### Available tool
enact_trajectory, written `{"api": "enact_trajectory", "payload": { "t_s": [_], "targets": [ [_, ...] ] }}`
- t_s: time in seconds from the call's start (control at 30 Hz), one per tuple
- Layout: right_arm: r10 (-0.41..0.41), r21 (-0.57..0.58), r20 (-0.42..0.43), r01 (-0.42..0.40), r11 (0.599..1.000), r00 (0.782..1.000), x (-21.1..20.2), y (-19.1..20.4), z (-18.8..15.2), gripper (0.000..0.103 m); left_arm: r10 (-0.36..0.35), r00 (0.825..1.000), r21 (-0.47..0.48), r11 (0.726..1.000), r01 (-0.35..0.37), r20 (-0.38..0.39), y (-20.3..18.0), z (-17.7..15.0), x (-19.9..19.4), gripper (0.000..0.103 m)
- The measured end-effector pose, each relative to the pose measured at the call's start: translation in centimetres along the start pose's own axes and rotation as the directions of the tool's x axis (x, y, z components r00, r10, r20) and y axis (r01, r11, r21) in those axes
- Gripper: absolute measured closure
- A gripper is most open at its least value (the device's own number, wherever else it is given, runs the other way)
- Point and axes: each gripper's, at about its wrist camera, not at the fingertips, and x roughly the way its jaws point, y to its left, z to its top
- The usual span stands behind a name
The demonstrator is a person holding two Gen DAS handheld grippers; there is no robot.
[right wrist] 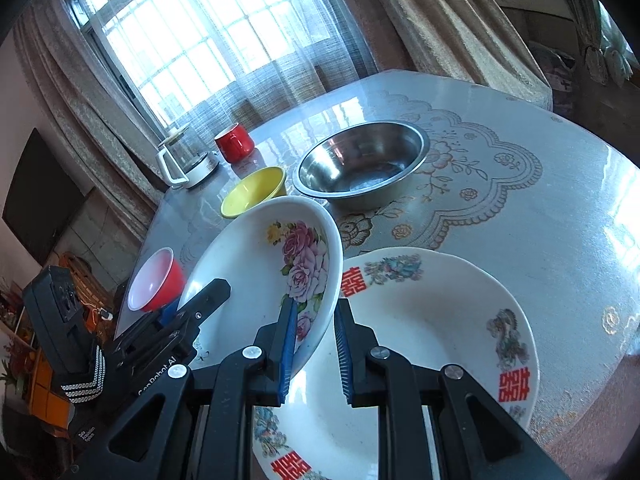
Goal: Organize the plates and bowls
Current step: 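Lift the floral plate with both grippers and carry it toward the plate stack, then carry the floral plate over the red-character plate stack with both grippers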
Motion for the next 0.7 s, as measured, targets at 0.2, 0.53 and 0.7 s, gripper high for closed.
{"api": "enact_trajectory", "payload": {
  "t_s": [0.2, 0.53, 0.7],
  "targets": [
    [-0.012, 0.021, 0.017, 0.012, 1.0, 1.0, -1.5, -0.9, -0.6, 0.084, -0.04, 0.999, 0.032, 0.999, 0.04, 0.005, -1.7, -0.5, -0.4, 0.07],
    [-0.045, 0.063, 0.033, 0.043, 0.997, 0.998, -4.1, -3.0, -1.9, 0.084, -0.115, 0.993, 0.108, 0.987, 0.117, -0.02, -4.9, -1.8, -0.7, 0.068],
    [-0.059, 0.105, 0.019, 0.056, 0.993, 0.998, -4.9, -4.5, -2.9, 0.084, -0.133, 0.99, 0.153, 0.978, 0.14, -0.055, -6.4, -2.7, -0.6, 0.067]
  ]
}}
